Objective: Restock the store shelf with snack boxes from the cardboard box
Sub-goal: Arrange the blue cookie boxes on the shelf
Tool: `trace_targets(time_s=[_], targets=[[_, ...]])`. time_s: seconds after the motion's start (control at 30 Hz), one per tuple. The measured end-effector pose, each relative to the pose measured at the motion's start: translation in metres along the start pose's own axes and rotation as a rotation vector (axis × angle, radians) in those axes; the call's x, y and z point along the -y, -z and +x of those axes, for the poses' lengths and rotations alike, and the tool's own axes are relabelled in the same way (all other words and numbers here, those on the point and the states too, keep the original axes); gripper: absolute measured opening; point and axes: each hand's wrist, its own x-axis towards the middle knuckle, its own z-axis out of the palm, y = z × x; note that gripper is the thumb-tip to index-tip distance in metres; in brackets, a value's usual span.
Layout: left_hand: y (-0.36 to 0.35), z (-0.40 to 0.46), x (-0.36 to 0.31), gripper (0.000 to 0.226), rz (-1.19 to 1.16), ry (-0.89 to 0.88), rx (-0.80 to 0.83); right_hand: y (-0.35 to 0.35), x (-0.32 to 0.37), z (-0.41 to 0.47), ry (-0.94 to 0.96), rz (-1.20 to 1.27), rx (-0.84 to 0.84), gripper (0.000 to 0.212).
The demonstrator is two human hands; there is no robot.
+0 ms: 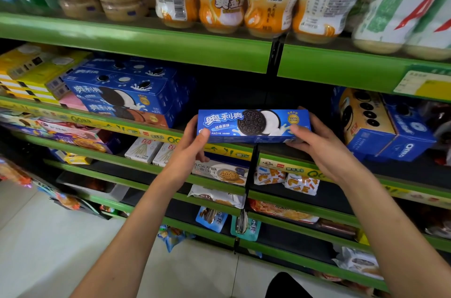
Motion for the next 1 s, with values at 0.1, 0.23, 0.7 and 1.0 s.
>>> trace_targets(time_s=[0.1,0.23,0.7,1.0], targets=[[0.0008,-0.0009,-0.0010,0.057,-0.022,-0.008,0.043,-0.0003,-0.0004,-0.0004,0.001,0.010,-0.003,0.089],[0.0051,-0.0024,-0.0059,0.052,0.002,0.021,0.082,0.0053,-0.0032,-0.0035,0.035,-0.051,0.023,0.087],[0.0075,-0.0053,-0.0081,0.057,0.114,0.067,0.090,0.0047,-0.0038,-0.0083,0.144,0.003,0.049,0.078],[0.0080,-0.0042,-0.0071,0.056,0.104,0.052,0.098,0.0051,-0.0042,-0.0076,0.133,0.008,0.051,0.078]])
